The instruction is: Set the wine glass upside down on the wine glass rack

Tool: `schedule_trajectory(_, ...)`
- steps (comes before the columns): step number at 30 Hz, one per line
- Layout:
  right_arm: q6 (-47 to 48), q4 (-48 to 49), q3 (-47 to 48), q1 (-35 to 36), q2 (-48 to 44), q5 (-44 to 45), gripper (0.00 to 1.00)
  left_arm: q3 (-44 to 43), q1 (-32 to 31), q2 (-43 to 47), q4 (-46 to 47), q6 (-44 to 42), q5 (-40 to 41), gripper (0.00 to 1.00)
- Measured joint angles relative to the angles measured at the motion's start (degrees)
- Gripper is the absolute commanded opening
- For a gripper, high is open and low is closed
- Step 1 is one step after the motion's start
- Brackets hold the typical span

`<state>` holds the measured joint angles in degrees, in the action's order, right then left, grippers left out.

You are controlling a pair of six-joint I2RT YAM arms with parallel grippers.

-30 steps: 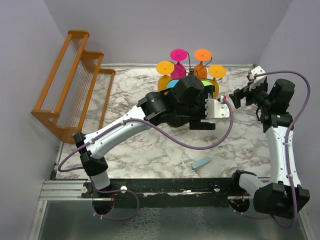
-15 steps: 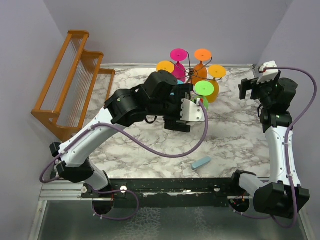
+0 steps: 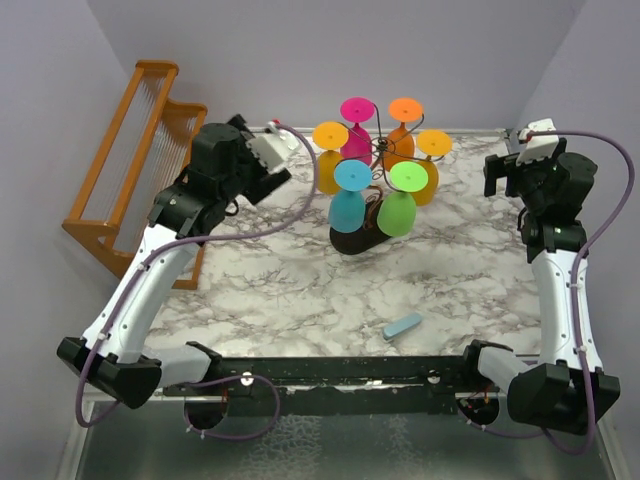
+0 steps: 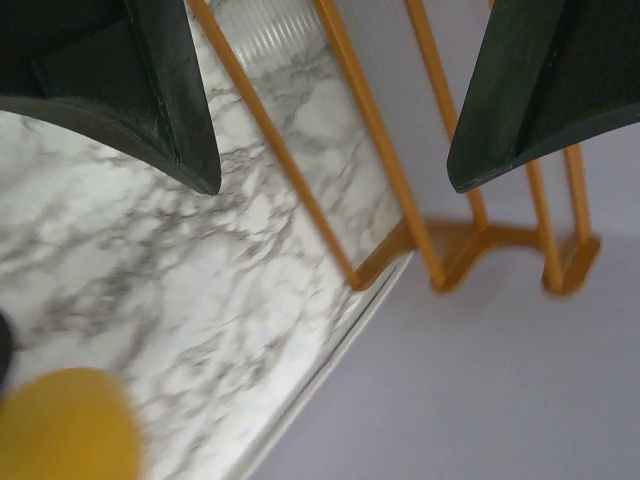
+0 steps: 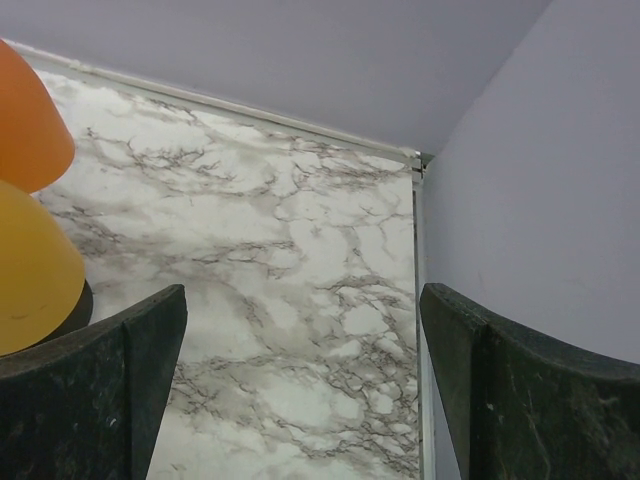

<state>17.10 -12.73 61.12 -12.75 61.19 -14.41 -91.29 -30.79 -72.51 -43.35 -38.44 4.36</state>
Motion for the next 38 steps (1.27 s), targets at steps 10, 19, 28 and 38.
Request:
schedule_trajectory(10,-0.31,-5.01,4.2,-0.02,1.68,-2.8,0.99,23.67,19.89,11.78,29.46,28.15,8.74,0.99)
schedule_trajectory(19,-0.15,-6.73,4.17,-0.02,-2.47,-6.62,1.0,25.2,21.84,15.3,34.27,36.68,4.33,0.99)
schedule_trajectory(28,0.76,-8.81,4.2,-0.02,-5.03,-7.78,1.0,29.33,21.84,17.66,32.81,34.49,3.85,0.99)
schedule_trajectory(38,0.72,-11.39,4.42,-0.02,-7.34,-7.91,0.99,30.27,21.84,21.07,31.19,33.68,4.04,0.99)
